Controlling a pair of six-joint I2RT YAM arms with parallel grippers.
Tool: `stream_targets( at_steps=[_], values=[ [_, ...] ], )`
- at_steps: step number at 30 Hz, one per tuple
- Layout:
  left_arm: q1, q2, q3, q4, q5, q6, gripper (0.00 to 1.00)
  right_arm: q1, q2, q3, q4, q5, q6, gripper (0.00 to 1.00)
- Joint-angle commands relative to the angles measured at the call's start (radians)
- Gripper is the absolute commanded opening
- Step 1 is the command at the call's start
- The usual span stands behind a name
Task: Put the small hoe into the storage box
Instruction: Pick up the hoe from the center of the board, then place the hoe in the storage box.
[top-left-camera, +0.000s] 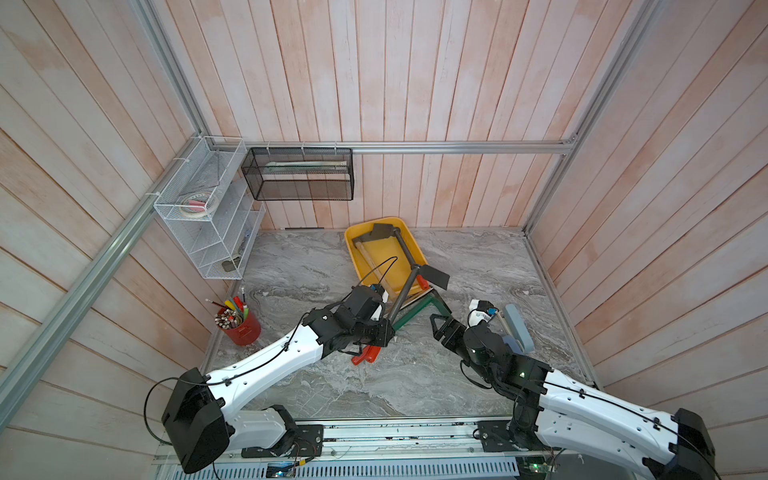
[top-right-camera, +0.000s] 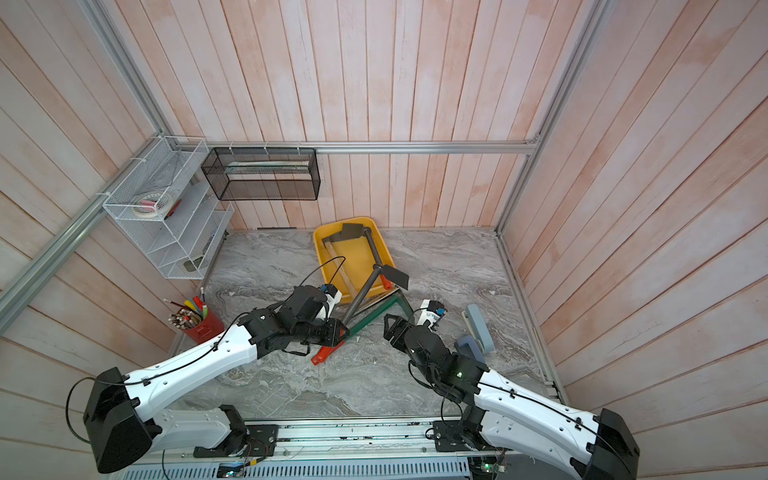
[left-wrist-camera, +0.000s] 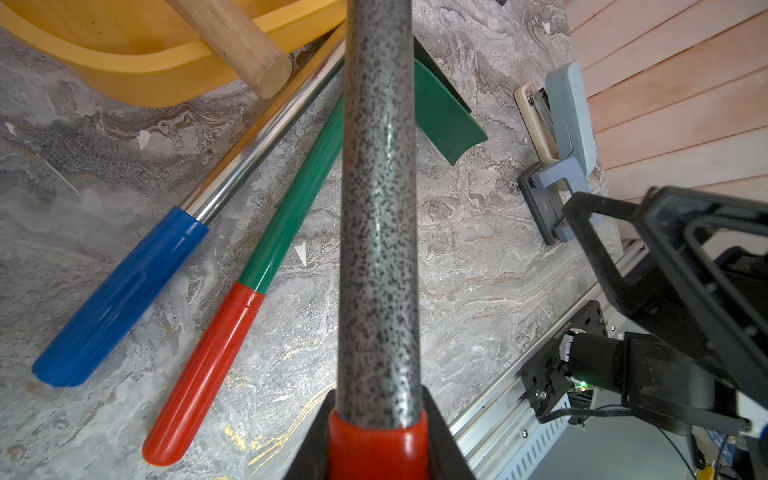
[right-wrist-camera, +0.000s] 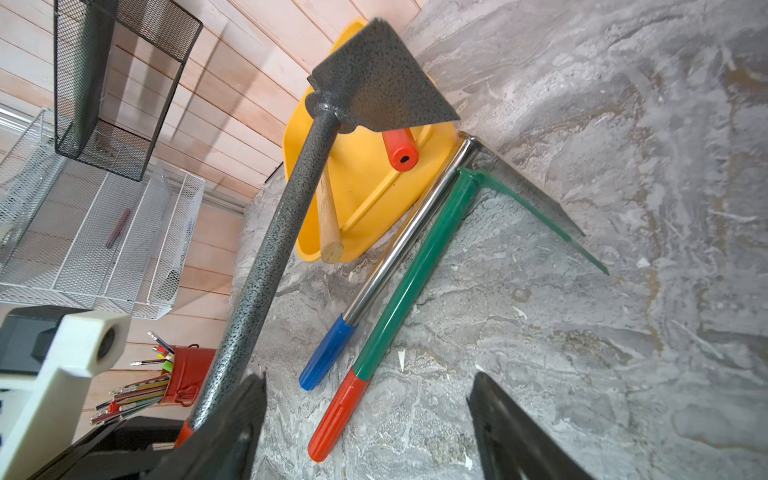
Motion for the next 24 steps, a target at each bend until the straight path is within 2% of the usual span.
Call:
stream_targets(
  at_steps=[1, 7, 19, 24],
  values=[
    [0.022, 0.005, 0.065, 0.131, -0.021, -0.036, 0.0, -0.02, -0.003, 0.026, -0.06, 0.005, -0.051, 0.8],
    [0.048, 0.012, 0.072, 0.166, -0.015, -0.121, 0.0, -0.046, -0.016, 0.022, -0.067, -0.021, -0.056, 0.8],
    [0.05, 0.042, 0.146, 0.098, -0.229, -0.275, 0.0, -0.071, -0.03, 0.015, -0.069, -0.044, -0.064, 0.8],
    [0.05, 0.08, 0.2, 0.06, -0.27, -0.295, 0.0, -0.077, -0.029, 0.015, -0.064, -0.048, -0.064, 0.8]
  ],
)
